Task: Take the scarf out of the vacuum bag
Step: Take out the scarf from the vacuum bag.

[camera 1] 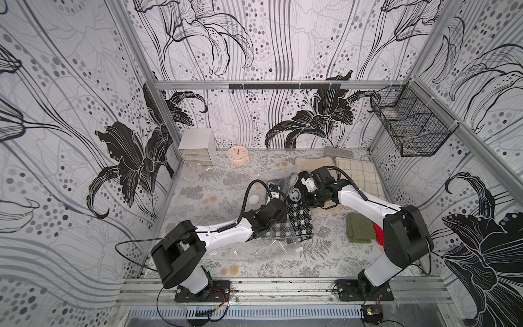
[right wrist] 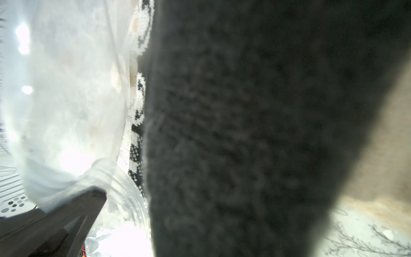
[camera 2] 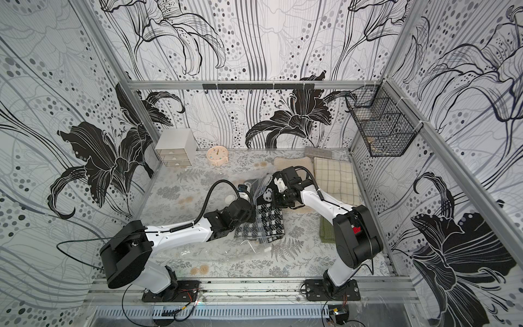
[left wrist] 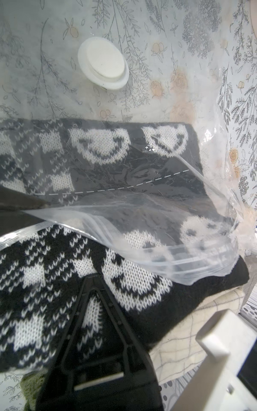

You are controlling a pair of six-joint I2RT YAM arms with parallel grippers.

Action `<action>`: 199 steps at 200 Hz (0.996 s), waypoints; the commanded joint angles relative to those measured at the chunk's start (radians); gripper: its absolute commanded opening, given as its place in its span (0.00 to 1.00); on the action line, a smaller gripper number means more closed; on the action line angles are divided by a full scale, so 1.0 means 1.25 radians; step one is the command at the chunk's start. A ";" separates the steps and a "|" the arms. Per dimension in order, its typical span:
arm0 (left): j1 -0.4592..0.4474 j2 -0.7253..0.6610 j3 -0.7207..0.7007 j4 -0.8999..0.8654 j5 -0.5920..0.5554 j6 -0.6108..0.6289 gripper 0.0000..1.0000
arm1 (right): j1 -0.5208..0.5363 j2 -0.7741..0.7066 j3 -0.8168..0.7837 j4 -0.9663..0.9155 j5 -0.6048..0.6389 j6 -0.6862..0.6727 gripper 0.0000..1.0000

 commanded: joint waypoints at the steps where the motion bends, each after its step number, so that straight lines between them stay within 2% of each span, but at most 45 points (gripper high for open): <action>1: -0.004 -0.011 0.011 0.004 -0.025 0.004 0.00 | -0.011 -0.004 -0.017 0.003 0.000 -0.020 0.00; 40: -0.003 -0.008 0.017 0.006 -0.021 0.002 0.00 | -0.018 0.022 -0.021 0.020 -0.049 -0.018 0.00; 115: 0.006 -0.002 0.039 -0.017 -0.040 -0.005 0.00 | -0.033 0.005 -0.054 0.041 -0.044 -0.014 0.00; 146: 0.008 -0.010 0.033 0.015 -0.024 0.011 0.00 | -0.056 -0.021 -0.083 0.097 -0.130 -0.001 0.00; 199: 0.008 -0.015 0.043 -0.006 -0.037 0.009 0.00 | -0.073 -0.009 -0.087 0.077 -0.113 -0.009 0.00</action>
